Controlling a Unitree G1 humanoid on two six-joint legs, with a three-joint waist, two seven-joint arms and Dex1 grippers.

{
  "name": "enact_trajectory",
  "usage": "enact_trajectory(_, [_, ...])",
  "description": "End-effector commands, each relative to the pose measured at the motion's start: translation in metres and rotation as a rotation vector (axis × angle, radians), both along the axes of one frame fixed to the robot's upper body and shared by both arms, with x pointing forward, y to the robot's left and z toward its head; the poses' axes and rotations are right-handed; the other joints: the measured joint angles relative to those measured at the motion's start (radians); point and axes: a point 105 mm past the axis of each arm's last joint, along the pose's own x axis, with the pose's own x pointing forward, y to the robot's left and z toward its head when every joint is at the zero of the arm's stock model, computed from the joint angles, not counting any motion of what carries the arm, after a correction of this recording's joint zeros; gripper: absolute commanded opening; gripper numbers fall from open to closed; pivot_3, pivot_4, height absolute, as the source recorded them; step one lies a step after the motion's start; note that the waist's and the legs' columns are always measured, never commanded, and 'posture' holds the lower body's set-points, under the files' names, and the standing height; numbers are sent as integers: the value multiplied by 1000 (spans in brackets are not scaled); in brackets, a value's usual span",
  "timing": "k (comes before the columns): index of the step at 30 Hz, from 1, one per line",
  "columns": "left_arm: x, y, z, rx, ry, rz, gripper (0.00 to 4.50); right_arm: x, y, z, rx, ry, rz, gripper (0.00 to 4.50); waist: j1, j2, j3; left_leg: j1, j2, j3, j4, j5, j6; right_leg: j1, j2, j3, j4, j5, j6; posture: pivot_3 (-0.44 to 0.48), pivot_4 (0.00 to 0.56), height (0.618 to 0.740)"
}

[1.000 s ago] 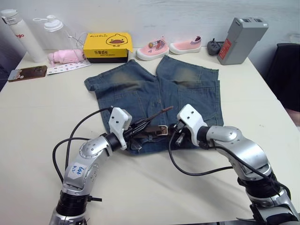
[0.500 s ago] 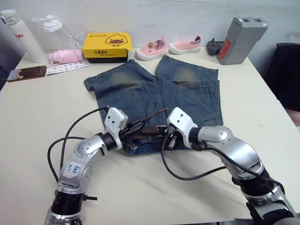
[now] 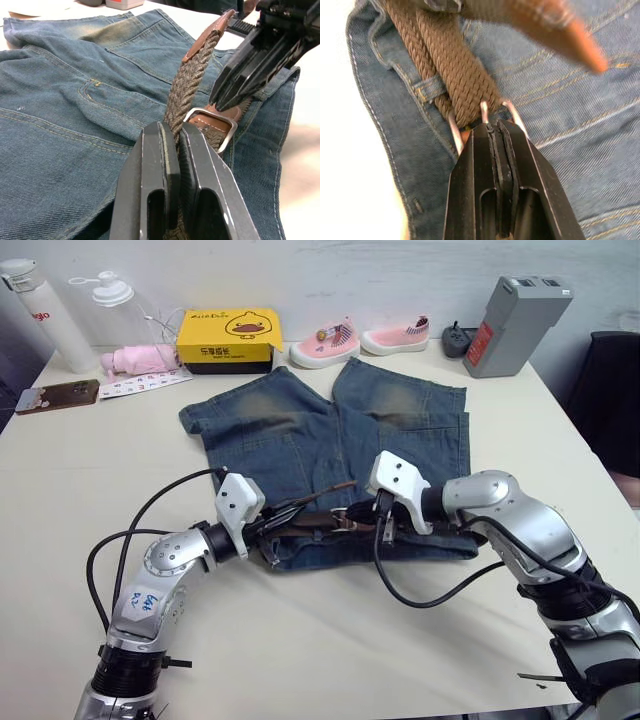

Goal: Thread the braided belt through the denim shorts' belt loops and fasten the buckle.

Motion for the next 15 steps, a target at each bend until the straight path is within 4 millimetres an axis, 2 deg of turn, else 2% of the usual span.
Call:
enact_trajectory(1, [-3, 0, 8, -7, -47, 6, 0, 8, 5, 5, 5, -32, 26, 32, 0, 0, 0, 0, 0, 0, 0, 0, 0, 0, 0, 0, 0, 0, 0, 0, 150, 658])
enact_trajectory(15, [-1, 2, 9, -4, -58, 30, 0, 3, 18, -15, -23, 39, 81, 32, -1, 0, 0, 0, 0, 0, 0, 0, 0, 0, 0, 0, 1, 0, 0, 0, 150, 658])
